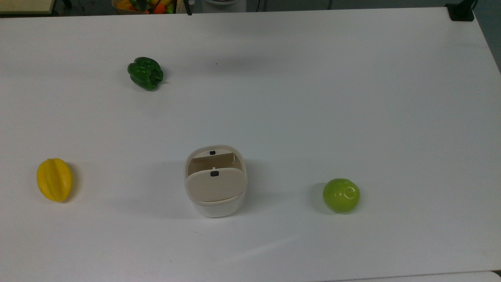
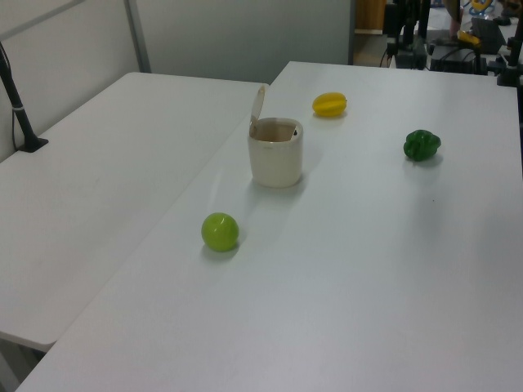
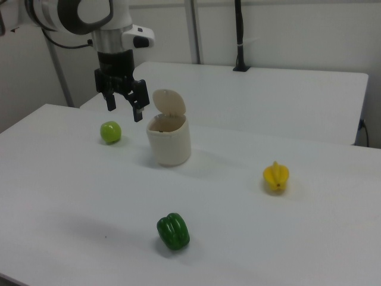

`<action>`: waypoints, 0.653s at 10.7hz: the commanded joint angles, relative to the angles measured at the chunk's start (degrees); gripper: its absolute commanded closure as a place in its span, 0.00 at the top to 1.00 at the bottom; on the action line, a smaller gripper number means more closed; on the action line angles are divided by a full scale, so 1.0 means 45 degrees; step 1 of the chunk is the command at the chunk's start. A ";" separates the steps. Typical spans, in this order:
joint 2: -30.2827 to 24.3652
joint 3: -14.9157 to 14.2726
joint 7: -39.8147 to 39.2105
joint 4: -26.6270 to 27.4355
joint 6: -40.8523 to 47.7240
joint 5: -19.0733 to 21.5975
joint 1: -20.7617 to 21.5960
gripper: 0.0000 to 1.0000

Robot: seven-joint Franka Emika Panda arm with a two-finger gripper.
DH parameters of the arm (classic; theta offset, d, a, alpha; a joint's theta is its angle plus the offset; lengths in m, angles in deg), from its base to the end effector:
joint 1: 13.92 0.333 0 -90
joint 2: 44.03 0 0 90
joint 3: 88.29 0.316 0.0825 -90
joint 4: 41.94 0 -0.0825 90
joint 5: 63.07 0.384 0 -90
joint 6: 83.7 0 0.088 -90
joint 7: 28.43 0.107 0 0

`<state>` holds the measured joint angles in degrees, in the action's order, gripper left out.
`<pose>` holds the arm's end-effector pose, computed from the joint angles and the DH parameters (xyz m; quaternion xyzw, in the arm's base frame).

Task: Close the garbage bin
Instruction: 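Move the gripper down toward the raised lid of the cream bin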

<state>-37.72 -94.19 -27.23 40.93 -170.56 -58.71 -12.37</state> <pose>0.5822 -0.0322 0.6161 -0.9982 0.0469 0.0191 0.0329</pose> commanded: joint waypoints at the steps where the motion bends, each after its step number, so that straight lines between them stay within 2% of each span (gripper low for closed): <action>1: -0.0015 -0.0038 0.0143 0.0410 -0.0074 0.0106 0.0417 1.00; 6: 0.0044 -0.0038 0.0532 0.0451 -0.0054 0.0205 0.0573 1.00; 7: 0.0083 -0.0038 0.0592 0.0509 -0.0054 0.0205 0.0593 0.96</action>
<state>-36.87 -94.11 -26.76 42.03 -170.56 -58.71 -10.78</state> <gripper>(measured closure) 0.000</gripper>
